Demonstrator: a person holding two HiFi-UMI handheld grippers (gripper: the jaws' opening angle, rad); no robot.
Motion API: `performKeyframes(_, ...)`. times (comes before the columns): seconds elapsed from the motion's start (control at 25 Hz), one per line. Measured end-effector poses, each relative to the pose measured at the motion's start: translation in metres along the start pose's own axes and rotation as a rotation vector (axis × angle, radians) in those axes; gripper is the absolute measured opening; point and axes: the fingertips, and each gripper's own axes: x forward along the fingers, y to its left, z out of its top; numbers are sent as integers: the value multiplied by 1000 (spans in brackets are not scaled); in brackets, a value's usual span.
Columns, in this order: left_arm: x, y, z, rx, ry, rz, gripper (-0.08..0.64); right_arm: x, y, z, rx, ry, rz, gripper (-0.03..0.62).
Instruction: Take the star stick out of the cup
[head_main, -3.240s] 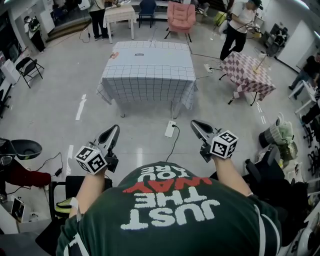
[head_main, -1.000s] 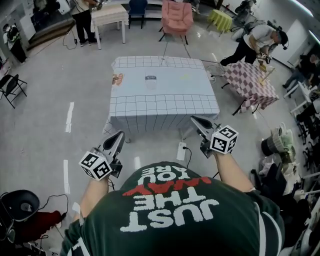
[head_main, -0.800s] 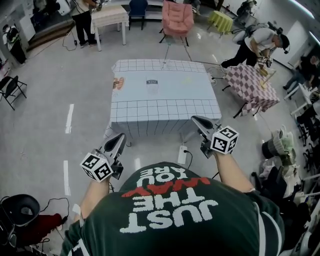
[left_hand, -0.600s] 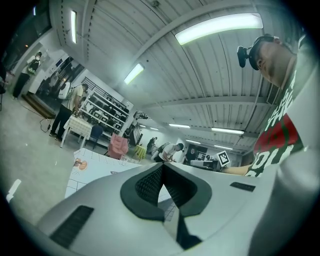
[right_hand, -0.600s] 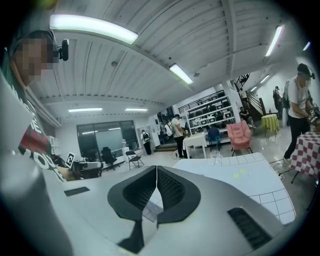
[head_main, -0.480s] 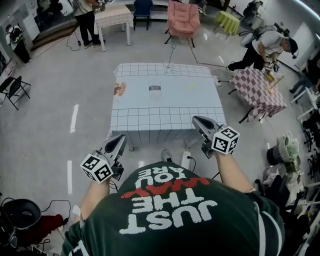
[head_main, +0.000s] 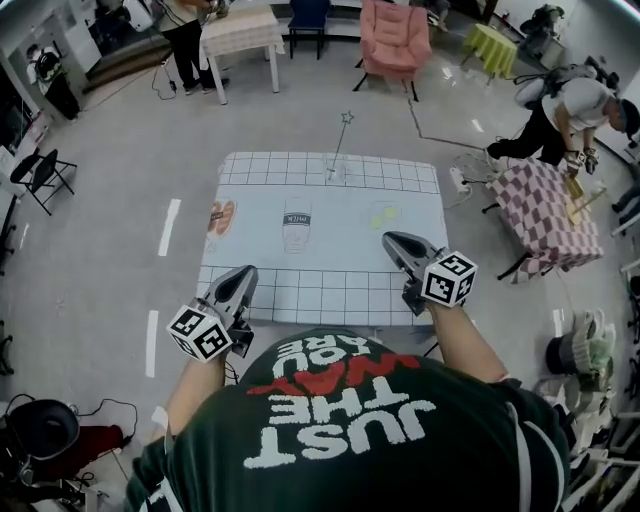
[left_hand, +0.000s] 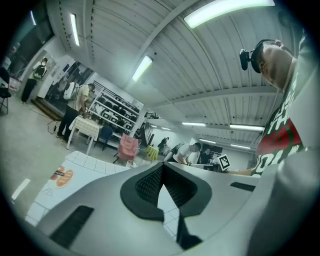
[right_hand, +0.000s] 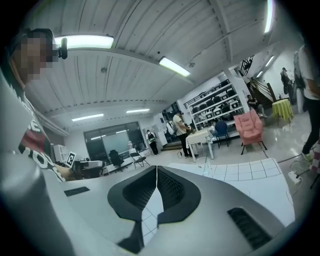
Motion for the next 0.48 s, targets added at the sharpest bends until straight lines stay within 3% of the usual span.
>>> performKeyframes(0.2,101,13,0,14,32,21,9,28,-86,32,-5,15,54,34)
performKeyframes(0.48,164,54,5,51,75,54,9,72,-148,44,3,19,52,34)
